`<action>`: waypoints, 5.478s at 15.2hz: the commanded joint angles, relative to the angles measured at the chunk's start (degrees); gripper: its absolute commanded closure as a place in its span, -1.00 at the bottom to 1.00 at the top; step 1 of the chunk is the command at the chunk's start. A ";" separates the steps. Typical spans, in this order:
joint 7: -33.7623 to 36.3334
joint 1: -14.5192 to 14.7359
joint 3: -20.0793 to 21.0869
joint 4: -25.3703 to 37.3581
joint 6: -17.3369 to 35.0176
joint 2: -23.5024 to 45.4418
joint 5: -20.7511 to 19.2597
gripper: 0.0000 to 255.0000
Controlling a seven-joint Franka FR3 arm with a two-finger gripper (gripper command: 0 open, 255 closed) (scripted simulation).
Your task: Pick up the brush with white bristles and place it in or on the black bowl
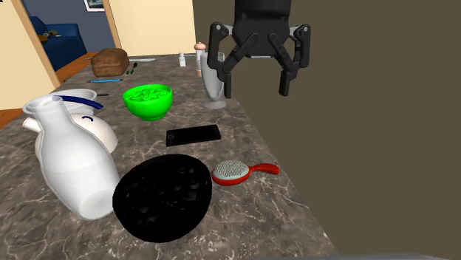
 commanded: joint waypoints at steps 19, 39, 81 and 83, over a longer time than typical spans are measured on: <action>55.68 -16.50 16.55 -15.85 37.65 19.10 12.70 -1.00; 55.66 -16.29 17.57 -18.24 43.10 22.16 13.36 1.00; 63.88 -12.12 17.20 -4.32 10.36 2.14 15.32 1.00; 66.30 -10.46 18.83 -5.00 9.19 -0.19 17.18 1.00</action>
